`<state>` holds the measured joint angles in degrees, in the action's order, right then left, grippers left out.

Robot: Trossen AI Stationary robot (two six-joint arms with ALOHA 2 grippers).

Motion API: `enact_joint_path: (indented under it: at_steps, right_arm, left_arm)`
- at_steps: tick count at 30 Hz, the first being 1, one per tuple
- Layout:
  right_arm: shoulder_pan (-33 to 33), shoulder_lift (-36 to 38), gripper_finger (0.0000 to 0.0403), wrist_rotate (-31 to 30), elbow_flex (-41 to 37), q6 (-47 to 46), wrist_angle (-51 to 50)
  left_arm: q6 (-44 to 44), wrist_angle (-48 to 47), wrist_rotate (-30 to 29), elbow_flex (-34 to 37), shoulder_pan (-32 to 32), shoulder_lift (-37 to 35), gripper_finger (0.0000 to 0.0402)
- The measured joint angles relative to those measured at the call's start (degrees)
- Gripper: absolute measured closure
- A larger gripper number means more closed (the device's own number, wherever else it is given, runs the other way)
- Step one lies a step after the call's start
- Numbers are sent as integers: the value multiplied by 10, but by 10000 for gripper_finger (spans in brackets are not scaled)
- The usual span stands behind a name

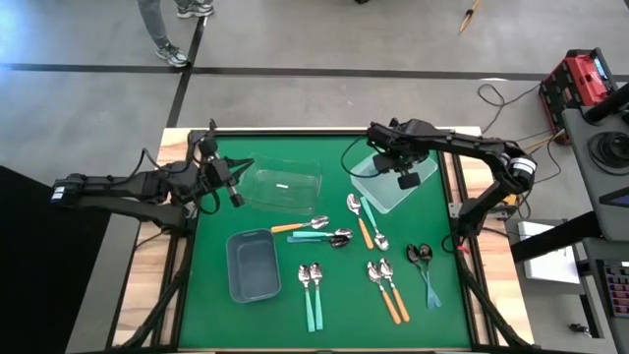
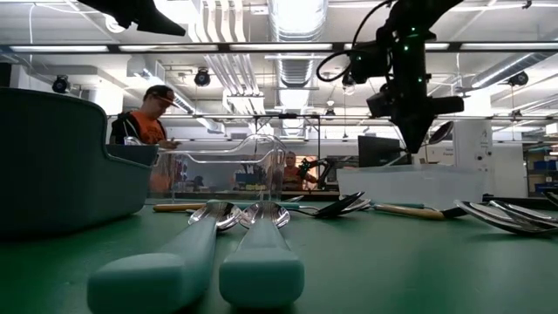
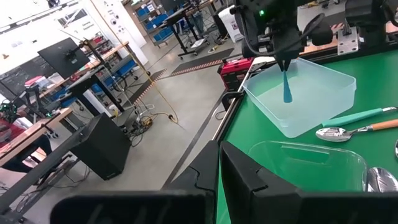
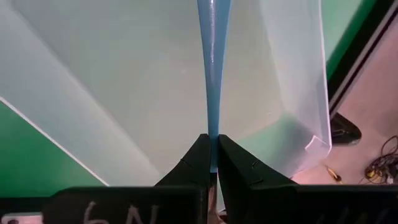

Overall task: Sort silverware by color (type)
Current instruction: Put the blue spoon into the white bin

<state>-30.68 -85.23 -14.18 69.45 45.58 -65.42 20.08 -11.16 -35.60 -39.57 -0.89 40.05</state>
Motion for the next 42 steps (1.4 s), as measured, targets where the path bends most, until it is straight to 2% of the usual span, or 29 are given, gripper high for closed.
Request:
enact_joint_path:
  at_steps: [19,23,31,37,42]
  right_arm:
    - [0,-2,394,-1,-4,-3,17]
    - [0,-2,394,-9,-4,1,20]
    - [0,-2,394,-9,-4,-5,53]
    - [-1,-2,394,-9,-4,1,53]
    - [-1,-2,394,-4,-4,0,65]
  left_arm:
    - [-38,2,1,0,0,29,401]
    - [-85,14,2,0,-1,33,401]
    - [-89,54,13,0,-7,23,401]
    - [-103,50,67,0,-7,18,401]
    - [-93,47,77,0,-7,18,401]
